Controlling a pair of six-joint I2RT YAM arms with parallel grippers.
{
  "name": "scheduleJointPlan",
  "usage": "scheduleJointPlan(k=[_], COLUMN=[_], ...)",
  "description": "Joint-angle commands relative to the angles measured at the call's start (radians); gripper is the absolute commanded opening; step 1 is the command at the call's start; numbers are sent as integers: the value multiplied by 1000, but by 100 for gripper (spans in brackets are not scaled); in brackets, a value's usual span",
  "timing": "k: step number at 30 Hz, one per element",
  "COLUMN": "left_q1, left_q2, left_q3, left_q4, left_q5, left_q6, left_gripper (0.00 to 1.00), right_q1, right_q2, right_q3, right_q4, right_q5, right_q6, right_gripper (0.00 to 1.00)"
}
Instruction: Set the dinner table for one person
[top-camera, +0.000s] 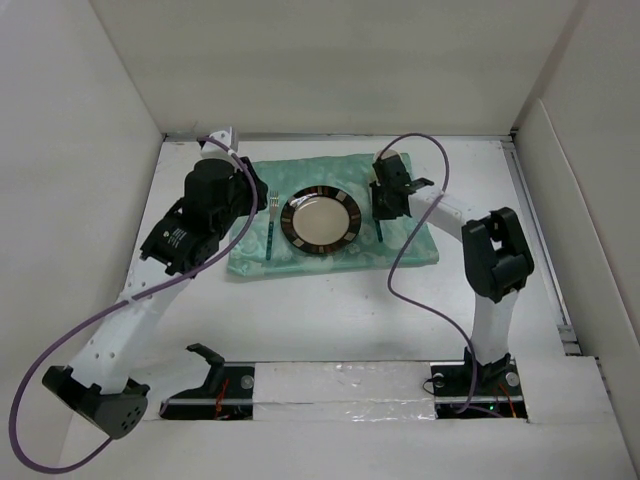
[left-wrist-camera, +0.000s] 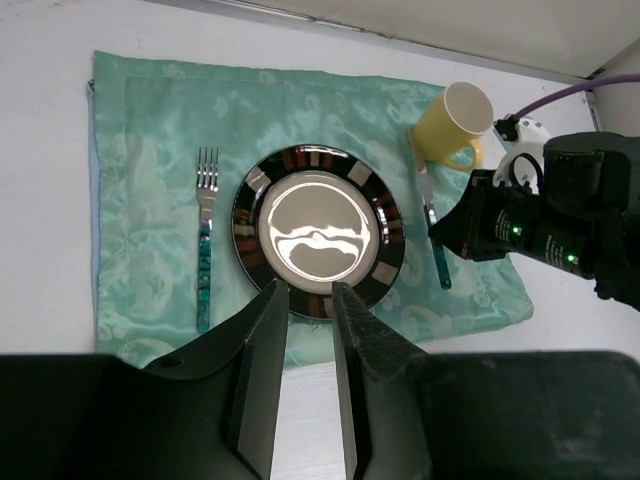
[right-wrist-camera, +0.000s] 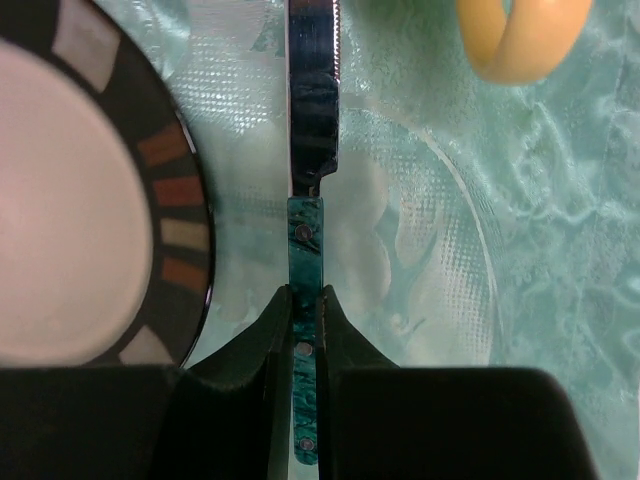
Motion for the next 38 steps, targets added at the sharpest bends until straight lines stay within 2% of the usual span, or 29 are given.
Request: scheduleJointPlan(k=[1,5,6,8,9,11,12,15,18,19,20,21,23,24,27,28,29,30,32,33,37,38], left_q1=[3,3,3,3,3,3,3,3,3,3,3,3,3,3,3,3,3,3,3,3,3,3], left_q2=[9,21,22,28,28,34,37,46,61,66,69,72,81,83,75,59,46,29,-23,-41,-86,-84], left_q3=[0,4,4,9,15,26,43,92,148,161,199,199,257,280,368,386,403,424,425,410,325,301], left_q4=[51,48,48,43,40,38,34,18,8,5,2,2,-6,-12,-26,-25,-23,-15,20,34,66,58], left_q5=[1,-7,-7,-10,-12,-19,-24,-44,-53,-44,-38,-35,-29,-32,-73,-87,-105,-136,-154,-168,-167,-164], left_q6=[-9,-6,-5,-6,-6,-2,1,18,29,32,37,37,37,38,40,40,40,44,57,67,55,43], left_gripper=[22,22,22,24,24,26,27,33,45,46,50,50,54,54,56,58,58,59,60,60,61,65], right_q1=[0,0,0,0,0,0,11,34,34,34,34,34,34,22,-35,-50,-66,-82,-132,-147,-184,-193], right_q2=[44,68,68,53,41,-13,-36,-157,-285,-321,-437,-438,-529,-636,-804,-896,-938,-973,-1030,-1035,-993,-973], right_q3=[55,54,54,52,49,41,43,41,49,67,89,101,118,118,60,52,35,28,28,32,31,28], right_q4=[14,20,20,14,13,7,-16,-70,-140,-159,-196,-196,-191,-147,7,29,54,89,99,77,-6,-27], right_q5=[10,31,31,36,36,11,7,-7,-33,-55,-58,-58,-47,-21,-18,-9,8,26,28,11,-61,-78], right_q6=[0,31,36,45,49,46,42,23,11,6,3,3,0,0,35,54,89,101,117,117,126,132], right_gripper=[0,0,3,17,32,45,56,64,66,66,41,41,0,0,0,4,12,29,40,50,64,65])
